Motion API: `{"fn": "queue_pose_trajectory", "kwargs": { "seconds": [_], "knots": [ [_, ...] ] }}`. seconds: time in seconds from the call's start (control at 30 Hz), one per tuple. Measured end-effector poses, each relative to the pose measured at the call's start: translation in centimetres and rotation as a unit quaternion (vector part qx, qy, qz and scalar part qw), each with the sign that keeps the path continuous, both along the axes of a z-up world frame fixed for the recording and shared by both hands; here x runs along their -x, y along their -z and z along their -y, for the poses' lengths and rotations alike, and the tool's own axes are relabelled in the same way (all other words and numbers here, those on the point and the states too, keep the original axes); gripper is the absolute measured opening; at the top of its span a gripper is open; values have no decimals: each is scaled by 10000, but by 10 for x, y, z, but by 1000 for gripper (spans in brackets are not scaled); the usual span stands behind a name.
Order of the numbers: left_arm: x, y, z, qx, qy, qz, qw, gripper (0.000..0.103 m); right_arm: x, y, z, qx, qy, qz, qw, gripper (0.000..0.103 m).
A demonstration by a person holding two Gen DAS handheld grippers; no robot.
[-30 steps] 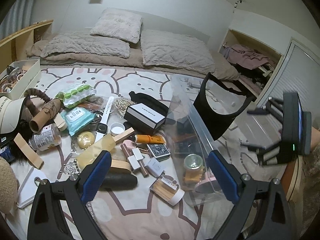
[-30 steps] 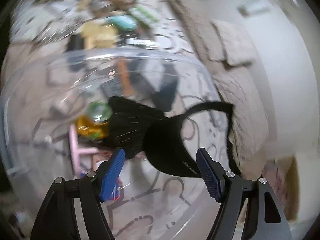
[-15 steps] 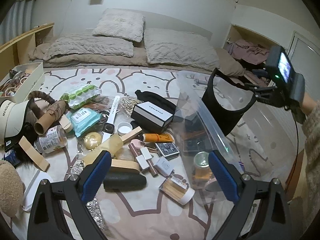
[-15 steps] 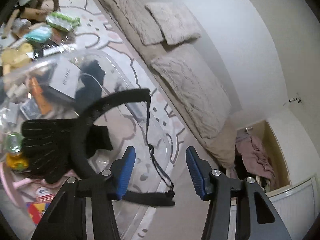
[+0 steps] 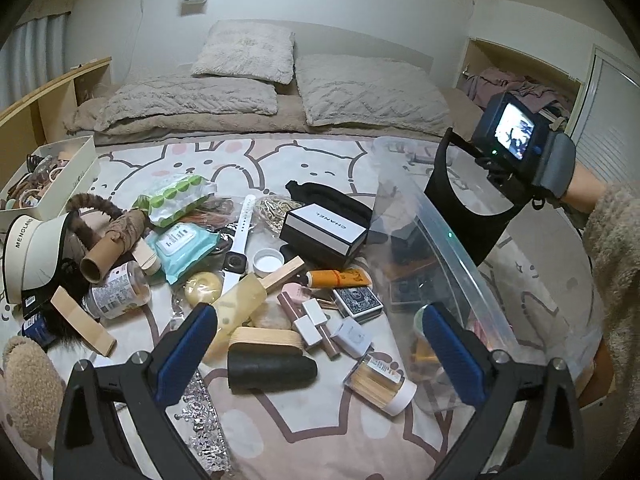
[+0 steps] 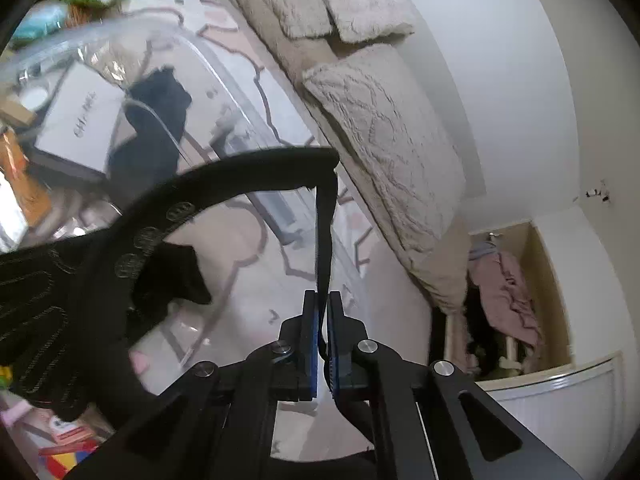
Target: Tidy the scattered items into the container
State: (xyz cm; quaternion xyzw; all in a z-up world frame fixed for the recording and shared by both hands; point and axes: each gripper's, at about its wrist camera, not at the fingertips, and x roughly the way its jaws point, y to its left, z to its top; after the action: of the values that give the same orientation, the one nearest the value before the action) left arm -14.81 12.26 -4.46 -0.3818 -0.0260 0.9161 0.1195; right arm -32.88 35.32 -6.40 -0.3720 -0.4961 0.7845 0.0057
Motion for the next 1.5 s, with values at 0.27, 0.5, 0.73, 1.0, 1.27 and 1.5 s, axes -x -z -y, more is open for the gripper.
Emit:
{"fn": "queue_pose_trajectory", "kwargs": {
  "seconds": [0.27, 0.5, 0.73, 1.0, 1.27, 1.5],
  "knots": [
    [-3, -4, -5, -166, -3, -4, 9999, 103, -80, -46, 2, 1032, -519, 206, 9931, 3],
    [7, -24, -38, -384, 474, -82, 9981, 103, -120, -64, -9, 2127, -390, 615, 9744, 3],
    [32, -54, -84, -23, 806, -392, 9960, 103, -65, -56, -35, 3309, 497, 954, 9375, 3],
    [81, -68, -109, 309, 854, -445, 9949, 103, -49, -2, -24, 3210, 685, 1556, 9317, 3],
    [93, -45, -123, 583, 845, -237, 9944, 103, -80, 6, -7, 3539, 168, 2363, 9048, 3],
    [79, -39, -119, 968, 845, -319, 9912, 103, -145, -6, 14, 3376, -563, 2746, 8986, 3]
  ]
}}
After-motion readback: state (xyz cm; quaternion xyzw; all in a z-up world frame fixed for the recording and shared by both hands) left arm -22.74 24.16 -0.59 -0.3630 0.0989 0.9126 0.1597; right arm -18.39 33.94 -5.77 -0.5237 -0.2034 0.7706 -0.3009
